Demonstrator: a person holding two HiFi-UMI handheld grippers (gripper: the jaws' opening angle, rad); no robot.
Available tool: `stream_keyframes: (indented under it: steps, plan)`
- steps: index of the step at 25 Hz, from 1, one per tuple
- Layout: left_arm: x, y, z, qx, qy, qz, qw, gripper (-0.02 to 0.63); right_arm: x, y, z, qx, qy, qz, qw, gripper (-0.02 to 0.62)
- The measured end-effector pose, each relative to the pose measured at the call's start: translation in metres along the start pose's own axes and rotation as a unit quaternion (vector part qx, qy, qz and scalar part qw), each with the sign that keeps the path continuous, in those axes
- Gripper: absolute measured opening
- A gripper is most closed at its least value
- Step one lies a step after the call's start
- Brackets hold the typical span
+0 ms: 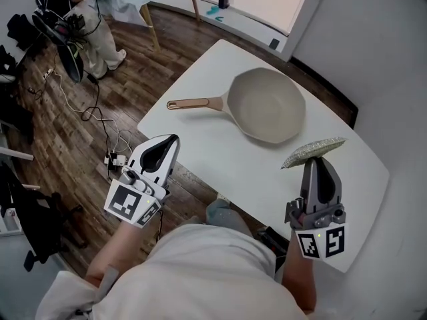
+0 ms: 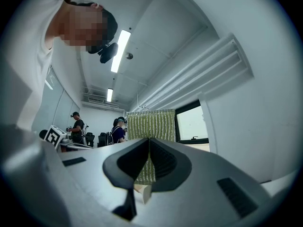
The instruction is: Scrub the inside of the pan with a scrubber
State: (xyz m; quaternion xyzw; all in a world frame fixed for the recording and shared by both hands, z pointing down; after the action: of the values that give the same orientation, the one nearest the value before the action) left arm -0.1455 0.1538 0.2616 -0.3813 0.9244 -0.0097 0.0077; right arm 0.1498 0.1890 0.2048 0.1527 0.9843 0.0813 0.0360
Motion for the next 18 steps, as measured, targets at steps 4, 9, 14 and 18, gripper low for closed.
stream_keyframes:
  steps: [4, 9, 14, 18]
  plan:
    - [0.003, -0.025, 0.005, 0.002, -0.004, 0.002, 1.0, 0.012, -0.016, -0.018, -0.005, 0.01, 0.032, 0.015, 0.999, 0.025]
    - [0.01, -0.05, -0.003, 0.02, -0.014, 0.017, 0.9996, 0.012, -0.038, -0.037, -0.016, 0.013, 0.022, 0.023, 0.999, 0.025]
    - [0.021, -0.07, -0.007, 0.018, -0.007, 0.034, 0.9992, 0.012, -0.051, -0.055, -0.025, 0.018, 0.017, 0.038, 0.999, 0.025]
    - [0.02, -0.078, -0.015, 0.03, -0.006, 0.029, 0.9991, 0.012, -0.057, -0.058, -0.033, 0.026, 0.014, 0.041, 0.999, 0.025]
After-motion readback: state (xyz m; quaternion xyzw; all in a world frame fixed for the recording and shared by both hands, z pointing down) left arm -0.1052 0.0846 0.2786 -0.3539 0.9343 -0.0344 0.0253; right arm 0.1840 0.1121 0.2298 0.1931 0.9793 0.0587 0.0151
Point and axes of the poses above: the fingertips, and each gripper's own axes: y backward along the fingers, x to its left, z out of its top, the point moved 3 cm from there along y, backward along the fingers, and after that the axes turned 7 degrees about -z, right-handed, at the moved point
